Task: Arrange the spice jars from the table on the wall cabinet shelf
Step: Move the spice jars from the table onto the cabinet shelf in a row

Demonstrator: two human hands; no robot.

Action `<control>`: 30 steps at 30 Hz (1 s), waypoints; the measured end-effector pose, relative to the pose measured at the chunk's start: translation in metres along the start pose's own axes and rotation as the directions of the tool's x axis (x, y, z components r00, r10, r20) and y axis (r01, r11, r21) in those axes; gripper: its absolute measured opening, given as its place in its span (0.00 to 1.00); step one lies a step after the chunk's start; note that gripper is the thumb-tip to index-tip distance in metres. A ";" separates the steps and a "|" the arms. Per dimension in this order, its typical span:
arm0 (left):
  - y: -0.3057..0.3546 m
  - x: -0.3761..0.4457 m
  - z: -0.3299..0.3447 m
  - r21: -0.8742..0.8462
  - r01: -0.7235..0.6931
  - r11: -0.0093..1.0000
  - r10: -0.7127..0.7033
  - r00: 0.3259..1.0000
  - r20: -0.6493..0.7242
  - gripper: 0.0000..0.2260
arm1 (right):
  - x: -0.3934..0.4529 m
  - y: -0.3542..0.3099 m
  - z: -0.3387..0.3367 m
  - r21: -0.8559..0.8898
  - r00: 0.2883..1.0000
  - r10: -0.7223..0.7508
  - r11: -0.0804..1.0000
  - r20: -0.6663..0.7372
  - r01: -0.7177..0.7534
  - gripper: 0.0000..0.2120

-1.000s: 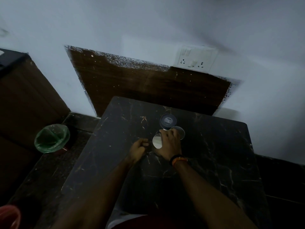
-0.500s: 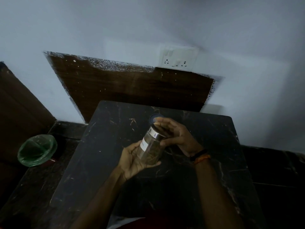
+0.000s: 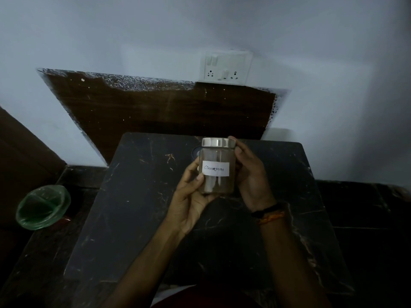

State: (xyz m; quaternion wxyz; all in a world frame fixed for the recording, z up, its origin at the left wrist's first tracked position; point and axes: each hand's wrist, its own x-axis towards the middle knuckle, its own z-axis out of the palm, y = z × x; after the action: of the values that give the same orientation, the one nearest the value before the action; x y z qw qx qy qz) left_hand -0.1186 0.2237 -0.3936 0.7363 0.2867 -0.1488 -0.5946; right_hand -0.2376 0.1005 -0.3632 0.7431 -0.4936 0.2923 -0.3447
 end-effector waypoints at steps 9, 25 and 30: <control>-0.003 0.013 0.018 -0.020 -0.043 0.999 0.042 0.997 -0.072 0.25 | 0.007 -0.016 0.011 -0.042 0.999 0.017 0.999 -0.036 -0.019 0.24; -0.002 0.022 0.034 0.013 -0.058 0.998 0.058 0.998 -0.024 0.26 | 0.004 -0.045 0.002 -0.193 0.999 -0.046 0.980 0.000 0.045 0.19; 0.011 0.037 0.063 0.027 -0.112 0.993 0.110 0.992 0.060 0.32 | 0.010 -0.091 0.005 -0.333 0.990 -0.137 0.933 0.011 0.133 0.27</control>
State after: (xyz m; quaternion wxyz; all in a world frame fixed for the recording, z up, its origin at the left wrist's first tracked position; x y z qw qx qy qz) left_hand -0.1360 0.1743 -0.3412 0.7591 0.2717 -0.1952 -0.5585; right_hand -0.2484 0.0704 -0.2772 0.6217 -0.6289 0.3162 -0.3435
